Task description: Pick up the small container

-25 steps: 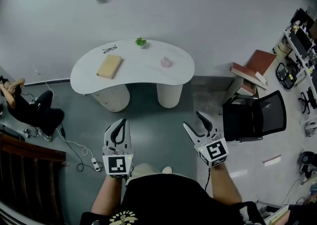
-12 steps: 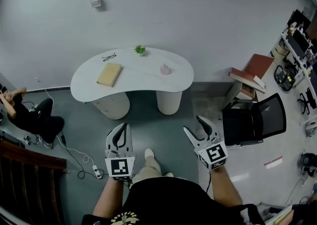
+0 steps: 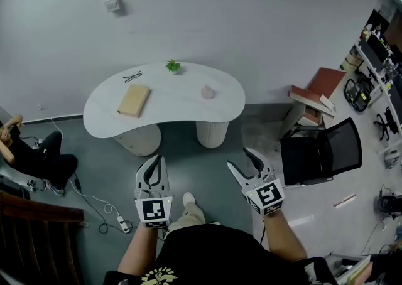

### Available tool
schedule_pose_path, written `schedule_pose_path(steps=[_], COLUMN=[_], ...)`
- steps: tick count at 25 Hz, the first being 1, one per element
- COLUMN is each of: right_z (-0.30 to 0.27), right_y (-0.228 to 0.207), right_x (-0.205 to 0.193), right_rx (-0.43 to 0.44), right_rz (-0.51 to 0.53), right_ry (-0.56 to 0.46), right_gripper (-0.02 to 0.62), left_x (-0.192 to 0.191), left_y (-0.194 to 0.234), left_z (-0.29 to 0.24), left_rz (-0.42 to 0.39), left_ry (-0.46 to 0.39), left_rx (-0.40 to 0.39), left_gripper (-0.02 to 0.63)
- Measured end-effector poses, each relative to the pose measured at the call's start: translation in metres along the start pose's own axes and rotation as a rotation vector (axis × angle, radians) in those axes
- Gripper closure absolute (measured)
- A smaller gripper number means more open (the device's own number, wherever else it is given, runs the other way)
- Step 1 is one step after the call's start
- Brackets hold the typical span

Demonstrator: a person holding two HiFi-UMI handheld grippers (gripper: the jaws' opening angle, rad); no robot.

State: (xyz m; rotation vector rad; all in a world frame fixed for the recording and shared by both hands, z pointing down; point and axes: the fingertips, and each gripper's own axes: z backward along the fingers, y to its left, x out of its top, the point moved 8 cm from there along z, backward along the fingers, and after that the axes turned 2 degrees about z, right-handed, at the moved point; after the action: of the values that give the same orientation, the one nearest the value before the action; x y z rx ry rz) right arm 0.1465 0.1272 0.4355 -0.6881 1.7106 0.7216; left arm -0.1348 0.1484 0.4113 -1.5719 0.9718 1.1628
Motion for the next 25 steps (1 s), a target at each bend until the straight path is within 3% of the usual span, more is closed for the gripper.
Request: schedule_pose_path(steps=[25], right_z=[-0.165], right_y=[-0.057], right_x=[0.046], right_rx=[-0.035], right_rz=[0.018], right_ry=[0.021], right_gripper=[0.356], left_x=[-0.002], left_y=[0.1], left_z=[-0.152], left_rz=[0.0], left_ry=[-0.015], left_rx=[-0.112], left_gripper=[0.601])
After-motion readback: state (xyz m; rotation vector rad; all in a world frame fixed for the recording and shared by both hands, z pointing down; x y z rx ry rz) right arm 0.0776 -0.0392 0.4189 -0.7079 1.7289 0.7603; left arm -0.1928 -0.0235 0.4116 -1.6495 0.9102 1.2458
